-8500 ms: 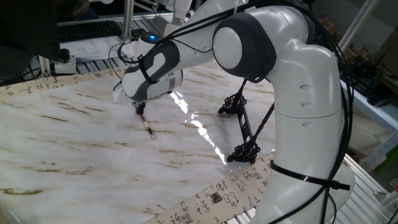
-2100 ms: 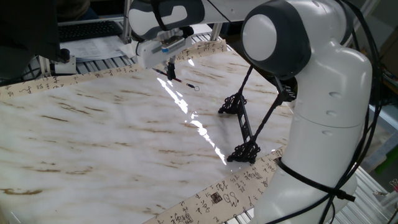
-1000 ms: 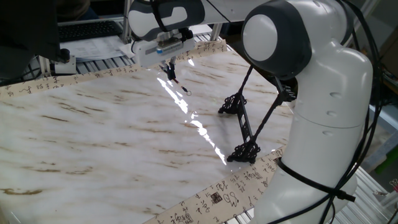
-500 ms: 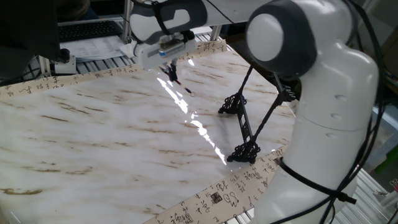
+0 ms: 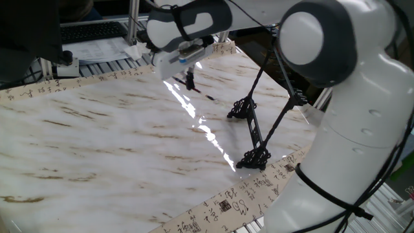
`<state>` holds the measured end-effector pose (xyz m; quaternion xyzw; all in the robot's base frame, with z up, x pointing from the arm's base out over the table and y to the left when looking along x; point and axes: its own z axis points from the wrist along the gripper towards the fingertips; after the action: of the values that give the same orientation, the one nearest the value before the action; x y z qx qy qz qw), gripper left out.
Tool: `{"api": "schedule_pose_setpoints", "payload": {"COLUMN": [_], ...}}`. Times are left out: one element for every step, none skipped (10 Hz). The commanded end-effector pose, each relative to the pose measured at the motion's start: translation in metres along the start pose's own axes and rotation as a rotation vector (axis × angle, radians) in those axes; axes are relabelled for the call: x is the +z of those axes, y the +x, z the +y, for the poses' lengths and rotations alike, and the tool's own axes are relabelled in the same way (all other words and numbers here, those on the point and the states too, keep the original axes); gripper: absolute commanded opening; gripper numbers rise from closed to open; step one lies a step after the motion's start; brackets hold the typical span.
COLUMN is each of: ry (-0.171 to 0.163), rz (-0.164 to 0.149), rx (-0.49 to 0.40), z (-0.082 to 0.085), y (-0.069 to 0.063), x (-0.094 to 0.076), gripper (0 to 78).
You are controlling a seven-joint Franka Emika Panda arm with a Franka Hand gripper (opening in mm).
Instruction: Place the brush on the pen rack
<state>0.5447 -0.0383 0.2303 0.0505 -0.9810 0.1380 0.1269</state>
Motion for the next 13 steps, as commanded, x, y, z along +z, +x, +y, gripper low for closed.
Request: {"api": "schedule_pose_setpoints", "payload": {"ry": [0.001, 0.005, -0.005, -0.01, -0.008, -0.004, -0.001, 0.006, 0.014, 0.017, 0.027, 0.029, 0.032], "rz": [0.049, 0.053, 0.06, 0.064, 0.064, 0.064, 0.067, 0.068, 0.07, 0.071, 0.074, 0.077, 0.082], "rx": [-0.088, -0.097, -0.102, -0.104, -0.103, -0.102, -0.101, -0.099, -0.097, -0.096, -0.093, -0.092, -0.091], "z": [-0.017, -0.019, -0.023, -0.026, -0.027, -0.029, -0.03, -0.03, -0.031, -0.031, -0.034, -0.036, -0.039], "y": [0.031, 0.033, 0.04, 0.044, 0.046, 0.051, 0.053, 0.054, 0.054, 0.054, 0.055, 0.055, 0.056], "x": [-0.015, -0.017, -0.022, -0.022, -0.022, -0.022, -0.024, -0.026, -0.028, -0.029, -0.034, -0.039, -0.045], "gripper": [1.2, 1.2, 1.2, 1.2, 1.2, 1.2, 1.2, 1.2, 1.2, 1.2, 1.2, 1.2, 1.2]}}
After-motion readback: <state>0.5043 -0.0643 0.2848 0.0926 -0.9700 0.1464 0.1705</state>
